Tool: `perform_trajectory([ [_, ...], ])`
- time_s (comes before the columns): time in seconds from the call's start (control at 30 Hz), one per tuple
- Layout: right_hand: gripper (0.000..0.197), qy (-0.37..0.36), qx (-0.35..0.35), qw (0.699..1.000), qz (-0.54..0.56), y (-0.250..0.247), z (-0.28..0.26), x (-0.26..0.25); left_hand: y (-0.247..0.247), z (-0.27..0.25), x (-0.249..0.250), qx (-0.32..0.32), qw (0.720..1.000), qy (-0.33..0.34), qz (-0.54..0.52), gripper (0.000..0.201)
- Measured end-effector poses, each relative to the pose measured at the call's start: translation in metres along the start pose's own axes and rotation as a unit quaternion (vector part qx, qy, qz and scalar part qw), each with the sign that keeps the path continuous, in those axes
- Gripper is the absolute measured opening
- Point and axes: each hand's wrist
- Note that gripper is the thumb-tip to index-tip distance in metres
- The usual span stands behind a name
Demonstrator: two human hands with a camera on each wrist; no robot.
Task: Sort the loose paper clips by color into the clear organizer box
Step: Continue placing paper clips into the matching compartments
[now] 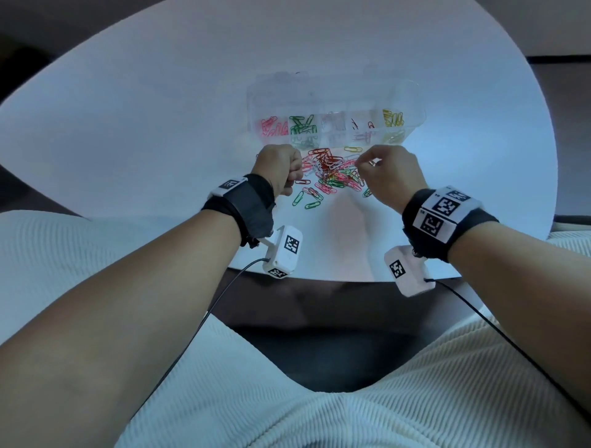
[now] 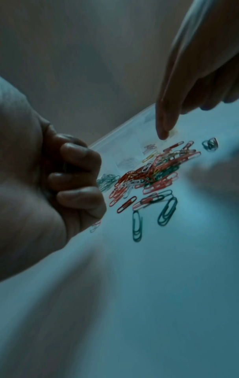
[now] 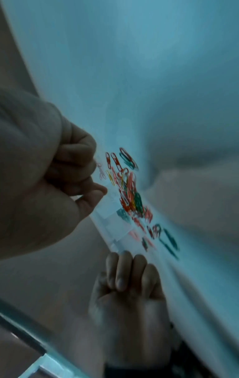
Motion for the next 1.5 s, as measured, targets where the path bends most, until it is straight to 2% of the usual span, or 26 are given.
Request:
perform_trajectory([
  [0.1,0.023,0.009,0.002,0.998,-0.066,-0.002,0.010,0.003,0.001,0.010,-0.005,0.002,0.998,0.002,0.063,0.029],
  [0.2,0.025,0.021,-0.013,0.994,-0.106,-0.003,0.014,0.004,-0.003,0.015,-0.011,0.018,0.981,0.063,0.182,0.036],
  [0.3,0.022,0.022,-0.008,0.990,-0.139,-0.002,0.014,0.003,-0.003,0.018,-0.012,0.012,0.958,0.087,0.273,0.032],
  [0.43,0.019,0.030,-0.011,0.988,-0.150,0.000,0.014,0.003,0.002,0.026,-0.015,0.041,0.946,0.100,0.305,0.021],
  [0.53,0.018,0.037,-0.005,0.991,-0.127,-0.003,0.012,0.005,0.003,0.026,-0.015,0.043,0.932,0.101,0.346,0.024],
  [0.63,0.016,0.040,-0.002,0.999,-0.036,-0.010,0.011,0.003,0.002,0.026,-0.015,0.043,0.921,0.106,0.373,0.026],
  [0.73,0.014,0.055,-0.054,0.990,0.116,-0.021,0.007,-0.003,0.004,0.026,-0.016,0.028,0.912,0.093,0.399,0.025],
  [0.8,0.006,0.067,-0.101,0.960,0.254,-0.027,0.003,-0.011,0.007,0.025,-0.013,0.005,0.902,0.080,0.424,0.027],
  [0.87,0.013,0.082,-0.124,0.910,0.388,-0.033,0.002,-0.018,0.010,0.021,-0.005,-0.007,0.892,0.055,0.449,0.037],
  [0.9,0.018,0.082,-0.133,0.895,0.417,-0.036,0.002,-0.023,0.011,0.018,0.002,-0.011,0.887,0.046,0.459,0.040],
  [1.0,0.023,0.084,-0.142,0.876,0.453,-0.043,0.011,-0.040,0.013,0.014,0.025,-0.020,0.882,0.048,0.468,0.039],
  [1.13,0.020,0.078,-0.103,0.880,0.456,-0.049,0.025,-0.069,0.013,0.018,0.061,0.024,0.866,0.082,0.493,0.023],
  [1.3,0.015,0.080,-0.081,0.837,0.535,-0.043,0.038,-0.087,0.016,0.024,0.093,0.050,0.863,0.106,0.492,0.028],
  [1.4,0.047,0.106,-0.076,0.835,0.535,-0.040,0.046,-0.085,0.019,0.027,0.100,0.048,0.874,0.130,0.466,0.031],
  [1.5,0.063,0.115,-0.091,0.835,0.530,-0.041,0.047,-0.083,0.021,0.032,0.098,0.060,0.883,0.138,0.444,0.039],
])
Point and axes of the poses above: each hand's wrist, its own z-axis towards the middle knuckle, its own y-axis out of the palm, x = y × z, and after that the axes turned 12 degrees about -x, right-handed
